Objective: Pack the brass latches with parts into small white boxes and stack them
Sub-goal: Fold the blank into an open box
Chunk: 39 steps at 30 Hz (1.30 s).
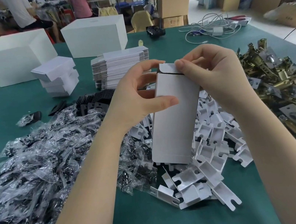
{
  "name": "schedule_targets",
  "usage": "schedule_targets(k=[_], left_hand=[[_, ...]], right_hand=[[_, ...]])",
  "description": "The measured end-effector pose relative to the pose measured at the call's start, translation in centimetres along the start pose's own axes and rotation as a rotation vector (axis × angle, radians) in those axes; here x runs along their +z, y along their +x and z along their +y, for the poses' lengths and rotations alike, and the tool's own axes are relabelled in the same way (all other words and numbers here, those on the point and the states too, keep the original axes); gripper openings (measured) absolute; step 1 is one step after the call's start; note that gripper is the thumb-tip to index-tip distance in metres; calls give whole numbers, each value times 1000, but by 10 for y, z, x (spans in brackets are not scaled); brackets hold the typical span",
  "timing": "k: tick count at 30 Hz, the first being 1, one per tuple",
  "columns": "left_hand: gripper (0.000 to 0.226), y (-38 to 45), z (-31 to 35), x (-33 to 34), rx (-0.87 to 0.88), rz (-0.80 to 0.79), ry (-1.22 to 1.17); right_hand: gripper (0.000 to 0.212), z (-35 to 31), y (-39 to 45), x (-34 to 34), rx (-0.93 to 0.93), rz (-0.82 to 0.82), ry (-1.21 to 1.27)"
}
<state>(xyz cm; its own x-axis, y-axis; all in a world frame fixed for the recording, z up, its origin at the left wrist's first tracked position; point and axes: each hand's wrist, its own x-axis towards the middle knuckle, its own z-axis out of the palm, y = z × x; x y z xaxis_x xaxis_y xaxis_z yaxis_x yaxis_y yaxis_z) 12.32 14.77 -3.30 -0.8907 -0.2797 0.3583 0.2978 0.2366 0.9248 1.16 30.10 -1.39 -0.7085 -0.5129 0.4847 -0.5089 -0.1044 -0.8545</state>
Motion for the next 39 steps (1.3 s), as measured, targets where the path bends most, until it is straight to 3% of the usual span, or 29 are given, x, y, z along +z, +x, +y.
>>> schedule_targets(k=[4,7,13,16,23,28,32,39], left_hand=[[63,0,-1,1,0,16,9],[41,1,0,4,13,97,29],[3,4,-2,21,-55,315,-64],[9,7,-4,28,-115,411,-177],[5,8,-4,31,-82,591,-273],[11,8,-3,30,-57,560,-293],[21,8,-5,29,-26,515,-299],[13,7,-19,34,32,510,-325]], right_hand=[[14,1,0,-6,-11,-87,10],[14,1,-1,-7,-39,-132,23],[9,6,-2,5,-32,-73,-50],[3,10,-2,13,8,-38,10],[10,14,-15,49,30,131,362],[10,12,-16,54,0,207,375],[8,15,-12,45,7,137,369],[11,23,-13,44,-49,127,347]])
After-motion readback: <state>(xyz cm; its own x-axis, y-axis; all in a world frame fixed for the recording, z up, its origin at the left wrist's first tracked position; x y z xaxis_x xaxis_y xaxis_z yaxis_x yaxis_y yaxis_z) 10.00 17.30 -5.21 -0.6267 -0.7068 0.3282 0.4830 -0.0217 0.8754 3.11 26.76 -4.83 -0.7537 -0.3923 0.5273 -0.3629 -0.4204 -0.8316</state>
